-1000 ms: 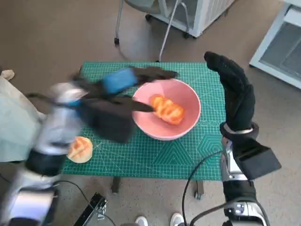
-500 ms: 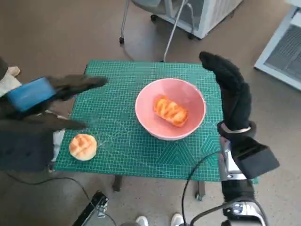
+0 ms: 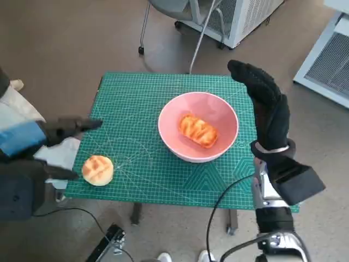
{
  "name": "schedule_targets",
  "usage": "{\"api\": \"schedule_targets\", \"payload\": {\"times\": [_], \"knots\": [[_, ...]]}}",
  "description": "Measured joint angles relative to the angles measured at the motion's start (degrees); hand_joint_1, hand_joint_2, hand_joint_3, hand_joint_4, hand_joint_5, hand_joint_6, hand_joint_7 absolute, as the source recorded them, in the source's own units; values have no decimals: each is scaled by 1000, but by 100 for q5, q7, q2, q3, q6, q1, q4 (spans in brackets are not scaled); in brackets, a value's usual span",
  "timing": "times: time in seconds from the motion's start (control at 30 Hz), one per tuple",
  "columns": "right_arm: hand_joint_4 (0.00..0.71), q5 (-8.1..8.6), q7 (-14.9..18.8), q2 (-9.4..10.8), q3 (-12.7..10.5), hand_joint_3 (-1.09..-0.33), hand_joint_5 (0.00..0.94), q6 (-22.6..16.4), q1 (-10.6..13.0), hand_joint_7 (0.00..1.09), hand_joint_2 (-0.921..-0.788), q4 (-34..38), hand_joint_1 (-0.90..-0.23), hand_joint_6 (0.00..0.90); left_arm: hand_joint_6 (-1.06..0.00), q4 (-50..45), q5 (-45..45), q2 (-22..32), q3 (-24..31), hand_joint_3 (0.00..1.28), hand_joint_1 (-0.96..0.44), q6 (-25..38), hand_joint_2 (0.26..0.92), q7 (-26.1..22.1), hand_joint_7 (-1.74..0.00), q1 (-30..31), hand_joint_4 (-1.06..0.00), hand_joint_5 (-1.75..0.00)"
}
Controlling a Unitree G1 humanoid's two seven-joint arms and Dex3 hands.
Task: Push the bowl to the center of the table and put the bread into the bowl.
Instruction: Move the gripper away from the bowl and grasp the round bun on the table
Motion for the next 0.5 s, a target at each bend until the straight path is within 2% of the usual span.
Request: {"api": "schedule_targets", "payload": {"times": [0.23,0.5], "knots": [[429,81,121,0,-14,-709,17,55,-14,846,-921,-1,-590,63,-296,206,175,-41,-253,2,149,-122,855,428,-8,45,-114,-7],[428,158,183,-16,-40,-713,16,94,-15,849,-921,-28,-586,62,-317,485,540,-170,-841,0,165,-254,841,758,-12,54,-140,-10]]}}
